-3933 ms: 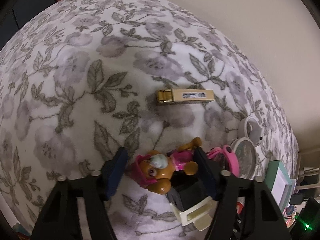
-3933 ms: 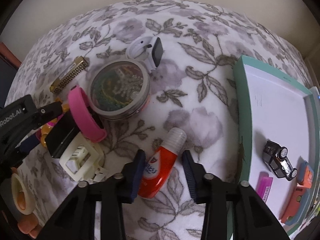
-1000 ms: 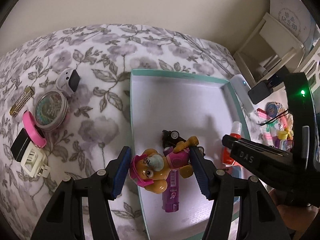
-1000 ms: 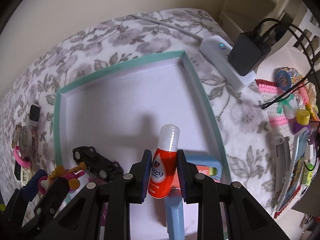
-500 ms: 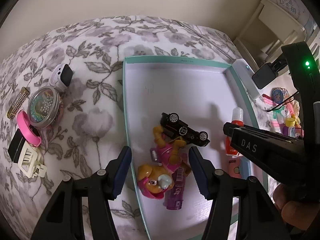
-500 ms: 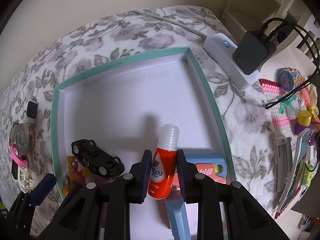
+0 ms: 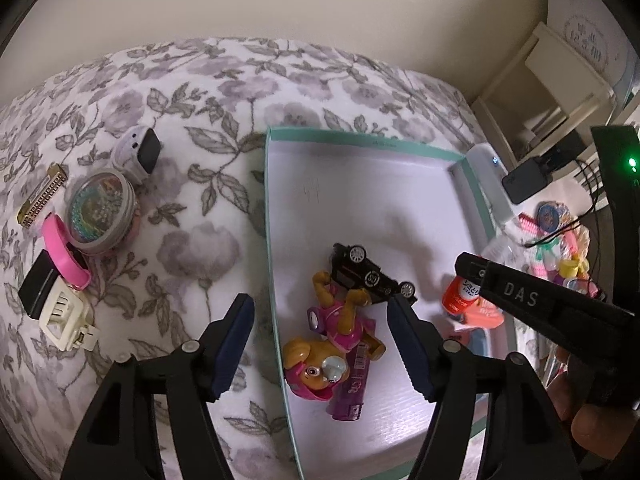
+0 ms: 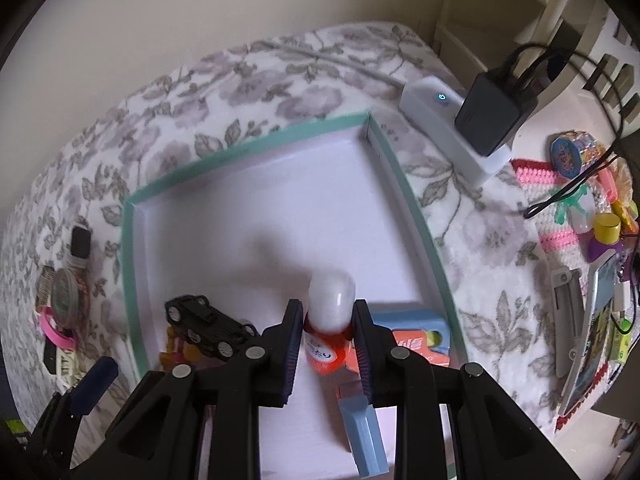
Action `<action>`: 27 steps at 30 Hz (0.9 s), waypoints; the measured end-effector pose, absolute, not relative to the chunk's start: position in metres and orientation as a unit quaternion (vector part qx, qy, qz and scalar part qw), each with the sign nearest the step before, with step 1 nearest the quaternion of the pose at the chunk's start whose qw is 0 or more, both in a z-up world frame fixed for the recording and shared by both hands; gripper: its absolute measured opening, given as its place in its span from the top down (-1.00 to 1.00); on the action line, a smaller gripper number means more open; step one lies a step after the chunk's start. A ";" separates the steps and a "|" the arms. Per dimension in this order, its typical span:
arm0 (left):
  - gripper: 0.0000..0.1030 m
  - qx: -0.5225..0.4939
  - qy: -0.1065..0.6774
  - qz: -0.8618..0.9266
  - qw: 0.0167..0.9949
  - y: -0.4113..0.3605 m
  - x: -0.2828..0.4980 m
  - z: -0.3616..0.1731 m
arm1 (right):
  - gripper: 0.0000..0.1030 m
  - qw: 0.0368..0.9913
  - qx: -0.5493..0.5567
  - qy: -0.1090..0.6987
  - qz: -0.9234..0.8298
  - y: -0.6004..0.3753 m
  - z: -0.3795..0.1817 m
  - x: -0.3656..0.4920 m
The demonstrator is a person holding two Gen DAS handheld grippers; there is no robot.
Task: Organize rigid objects
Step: 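Lower both items into the tray and open both grippers, then move both tools back to the items beside the tray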
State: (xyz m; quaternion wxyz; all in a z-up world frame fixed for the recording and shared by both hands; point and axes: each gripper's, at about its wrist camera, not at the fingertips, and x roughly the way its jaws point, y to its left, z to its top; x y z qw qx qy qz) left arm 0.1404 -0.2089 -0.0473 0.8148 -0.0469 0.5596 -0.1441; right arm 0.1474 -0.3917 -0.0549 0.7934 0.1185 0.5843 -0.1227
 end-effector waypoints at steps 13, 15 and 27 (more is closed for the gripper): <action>-0.38 -0.093 0.519 -0.105 0.843 -0.168 0.149 -0.015 | 0.27 0.828 0.123 0.529 -0.140 -0.397 -0.003 0.137; -0.41 -0.099 0.514 -0.093 0.847 -0.161 0.151 -0.013 | 0.27 0.833 0.122 0.521 -0.141 -0.396 0.005 0.135; -0.78 -0.132 0.486 -0.016 0.864 -0.108 0.158 -0.001 | -0.61 0.845 0.114 0.502 -0.144 -0.392 0.018 0.135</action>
